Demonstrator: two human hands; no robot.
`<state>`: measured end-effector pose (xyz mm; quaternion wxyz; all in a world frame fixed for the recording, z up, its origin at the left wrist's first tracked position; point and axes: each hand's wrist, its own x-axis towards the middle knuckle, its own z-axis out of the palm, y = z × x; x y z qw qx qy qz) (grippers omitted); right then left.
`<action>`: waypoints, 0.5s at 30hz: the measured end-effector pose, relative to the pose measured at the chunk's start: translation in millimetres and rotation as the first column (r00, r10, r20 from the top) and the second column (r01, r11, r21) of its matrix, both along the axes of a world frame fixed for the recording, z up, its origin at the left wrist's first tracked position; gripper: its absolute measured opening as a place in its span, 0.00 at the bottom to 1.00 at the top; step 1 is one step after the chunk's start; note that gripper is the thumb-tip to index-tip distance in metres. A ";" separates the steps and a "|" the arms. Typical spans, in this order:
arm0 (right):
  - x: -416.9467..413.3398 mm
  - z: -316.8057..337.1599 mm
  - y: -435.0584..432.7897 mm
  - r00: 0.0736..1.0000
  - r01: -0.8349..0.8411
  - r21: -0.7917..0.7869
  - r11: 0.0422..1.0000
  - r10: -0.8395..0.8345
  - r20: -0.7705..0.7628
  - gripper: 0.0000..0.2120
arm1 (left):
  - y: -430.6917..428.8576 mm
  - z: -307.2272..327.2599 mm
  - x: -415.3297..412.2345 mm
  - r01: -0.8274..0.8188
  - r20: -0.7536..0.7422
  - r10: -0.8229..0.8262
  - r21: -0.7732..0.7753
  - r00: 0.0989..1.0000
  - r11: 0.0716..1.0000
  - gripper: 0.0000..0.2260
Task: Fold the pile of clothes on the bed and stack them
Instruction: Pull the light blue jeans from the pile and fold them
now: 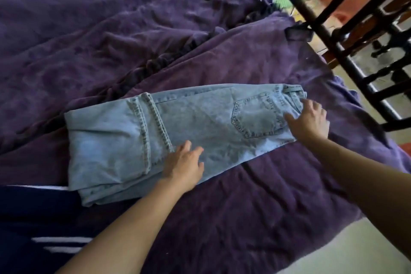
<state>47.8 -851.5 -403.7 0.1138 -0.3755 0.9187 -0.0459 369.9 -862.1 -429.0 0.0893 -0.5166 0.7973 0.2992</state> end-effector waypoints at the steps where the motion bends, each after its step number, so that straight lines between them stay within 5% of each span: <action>1: -18.8 -3.6 -5.6 0.996 0.067 0.021 0.998 -0.068 0.055 0.34 | 3.9 -5.9 -18.0 -0.002 -0.009 0.002 -0.003 1.000 1.000 0.18; 4: -57.8 -20.1 -17.8 0.926 0.178 0.107 0.978 -0.203 0.318 0.38 | 14.3 -24.2 -59.0 -0.004 0.054 0.002 0.040 0.999 0.999 0.20; 7: -78.3 -31.7 -23.5 0.854 0.213 0.146 0.966 -0.257 0.452 0.32 | 18.1 -35.6 -79.4 -0.030 0.148 0.029 0.003 0.989 1.000 0.19; 11: -92.3 -15.8 -30.5 0.629 0.247 0.234 0.940 -0.339 0.699 0.27 | 11.2 -34.4 -78.1 -0.061 0.111 0.057 0.028 0.992 0.998 0.17; 15: -71.8 33.7 -56.6 0.720 0.077 0.105 0.991 -0.128 0.682 0.20 | 3.4 -16.4 -58.3 -0.211 0.045 0.208 0.086 0.977 0.974 0.15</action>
